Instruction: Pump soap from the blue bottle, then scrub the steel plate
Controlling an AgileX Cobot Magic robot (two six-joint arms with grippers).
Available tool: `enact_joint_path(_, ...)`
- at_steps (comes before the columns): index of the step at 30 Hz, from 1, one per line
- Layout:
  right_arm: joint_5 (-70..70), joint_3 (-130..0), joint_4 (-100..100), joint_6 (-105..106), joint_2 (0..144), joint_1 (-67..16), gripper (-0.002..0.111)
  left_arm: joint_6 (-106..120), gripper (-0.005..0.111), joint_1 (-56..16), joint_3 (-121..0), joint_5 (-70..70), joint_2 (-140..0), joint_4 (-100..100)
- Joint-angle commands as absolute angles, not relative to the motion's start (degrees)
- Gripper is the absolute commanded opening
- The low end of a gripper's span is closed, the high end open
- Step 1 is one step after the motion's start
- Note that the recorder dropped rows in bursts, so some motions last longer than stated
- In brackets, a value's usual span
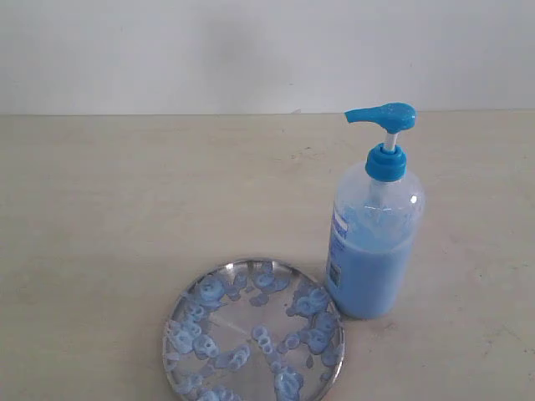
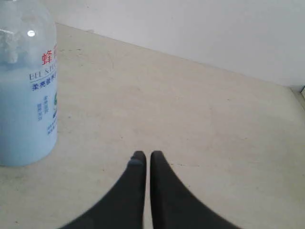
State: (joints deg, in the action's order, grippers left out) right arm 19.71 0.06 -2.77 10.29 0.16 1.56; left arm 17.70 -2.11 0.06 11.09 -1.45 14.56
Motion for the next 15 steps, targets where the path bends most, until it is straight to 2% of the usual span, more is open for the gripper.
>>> enact_joint_path(1, 19.1, 0.0, -3.3, 10.5, 0.0, 1.7, 0.000, 17.8, 0.004, -2.0, 0.0, 10.3, -1.5, 15.1)
enact_joint_path(7, 17.0, 0.0, -5.3, 15.2, 0.0, 1.7, 0.000, 17.8, 0.004, -2.0, 0.0, 10.3, -1.5, 15.1)
enact_joint_path(9, 10.6, 0.0, -1.7, 13.0, 0.0, 1.6, 0.000, 17.8, 0.004, -2.0, 0.0, 10.3, -1.5, 15.1)
enact_joint_path(13, -6.8, 0.0, 18.7, -7.5, 0.0, 1.6, 0.000, 17.8, 0.004, -2.0, 0.0, 10.3, -1.5, 15.1)
enact_joint_path(15, -12.8, 0.0, 19.5, -8.4, 0.0, 1.6, 0.000, 17.8, 0.004, -2.0, 0.0, 10.3, -1.5, 15.1)
